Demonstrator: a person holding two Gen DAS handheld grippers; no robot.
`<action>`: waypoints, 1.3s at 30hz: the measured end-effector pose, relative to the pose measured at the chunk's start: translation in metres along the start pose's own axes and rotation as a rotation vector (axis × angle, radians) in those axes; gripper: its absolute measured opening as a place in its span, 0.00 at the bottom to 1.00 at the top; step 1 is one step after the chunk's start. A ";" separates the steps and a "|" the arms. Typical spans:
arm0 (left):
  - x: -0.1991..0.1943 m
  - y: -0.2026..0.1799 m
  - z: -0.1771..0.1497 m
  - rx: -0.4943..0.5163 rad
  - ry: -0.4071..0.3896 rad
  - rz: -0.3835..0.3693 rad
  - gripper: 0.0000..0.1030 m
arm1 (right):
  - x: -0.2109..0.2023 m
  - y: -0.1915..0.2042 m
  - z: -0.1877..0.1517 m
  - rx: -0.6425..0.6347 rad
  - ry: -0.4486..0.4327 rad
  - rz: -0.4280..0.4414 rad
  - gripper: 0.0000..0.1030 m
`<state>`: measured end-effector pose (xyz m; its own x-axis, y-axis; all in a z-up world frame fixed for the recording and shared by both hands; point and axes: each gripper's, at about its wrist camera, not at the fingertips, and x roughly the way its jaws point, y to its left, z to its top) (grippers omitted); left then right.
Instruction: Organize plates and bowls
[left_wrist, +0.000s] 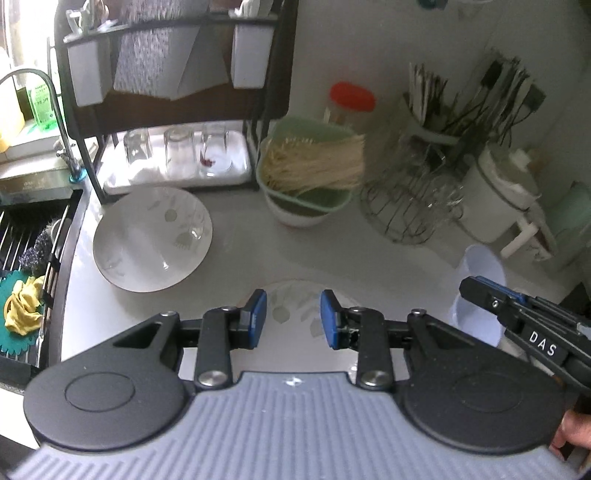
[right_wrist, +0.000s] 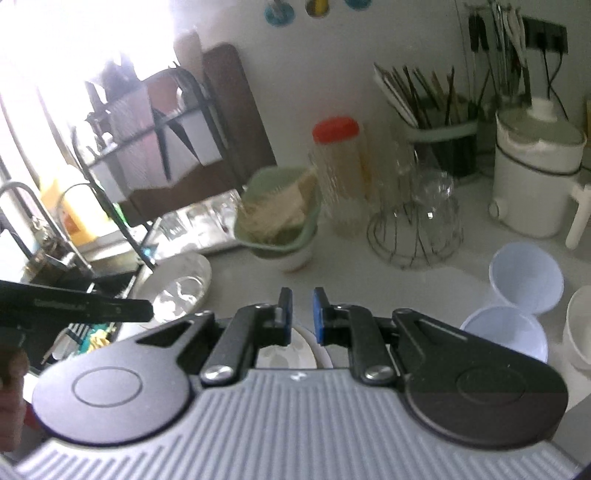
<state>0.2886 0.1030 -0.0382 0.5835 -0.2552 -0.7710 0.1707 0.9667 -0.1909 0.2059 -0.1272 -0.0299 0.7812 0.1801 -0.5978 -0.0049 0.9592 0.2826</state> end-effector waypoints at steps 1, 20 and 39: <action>-0.006 -0.002 -0.001 0.000 -0.010 -0.003 0.35 | -0.005 0.001 0.001 0.002 -0.006 0.005 0.14; -0.071 -0.028 -0.064 0.002 -0.077 -0.004 0.35 | -0.090 0.005 -0.026 -0.030 -0.073 0.015 0.14; -0.096 -0.043 -0.116 -0.100 -0.085 0.047 0.40 | -0.122 -0.012 -0.051 -0.129 -0.060 0.064 0.15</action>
<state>0.1336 0.0886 -0.0262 0.6548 -0.2059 -0.7272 0.0640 0.9738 -0.2181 0.0786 -0.1499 0.0012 0.8129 0.2319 -0.5343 -0.1329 0.9670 0.2175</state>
